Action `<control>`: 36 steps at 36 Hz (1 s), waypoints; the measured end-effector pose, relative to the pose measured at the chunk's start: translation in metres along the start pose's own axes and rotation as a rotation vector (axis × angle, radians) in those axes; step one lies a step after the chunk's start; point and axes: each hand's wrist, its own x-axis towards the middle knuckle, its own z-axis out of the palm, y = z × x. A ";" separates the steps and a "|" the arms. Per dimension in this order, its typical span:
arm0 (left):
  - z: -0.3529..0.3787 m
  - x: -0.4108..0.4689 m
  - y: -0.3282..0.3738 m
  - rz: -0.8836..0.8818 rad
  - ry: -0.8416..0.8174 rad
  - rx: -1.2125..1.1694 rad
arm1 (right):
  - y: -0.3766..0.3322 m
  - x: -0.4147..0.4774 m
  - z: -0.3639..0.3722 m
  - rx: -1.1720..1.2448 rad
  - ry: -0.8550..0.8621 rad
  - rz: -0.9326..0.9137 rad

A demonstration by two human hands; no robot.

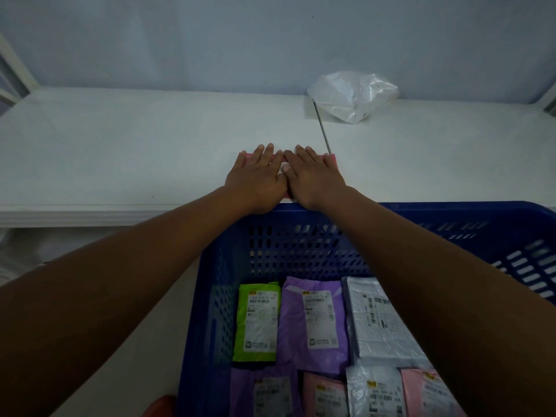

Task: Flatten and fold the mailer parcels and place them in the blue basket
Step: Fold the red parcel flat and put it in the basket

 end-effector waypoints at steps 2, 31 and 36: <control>0.000 0.000 0.000 0.001 0.002 0.003 | 0.000 0.000 0.000 0.003 0.000 -0.001; 0.005 -0.004 0.000 -0.250 0.148 0.005 | -0.009 -0.010 0.001 0.008 0.451 -0.201; 0.005 -0.001 -0.001 -0.039 0.269 -0.038 | -0.008 -0.010 -0.003 -0.044 0.440 -0.139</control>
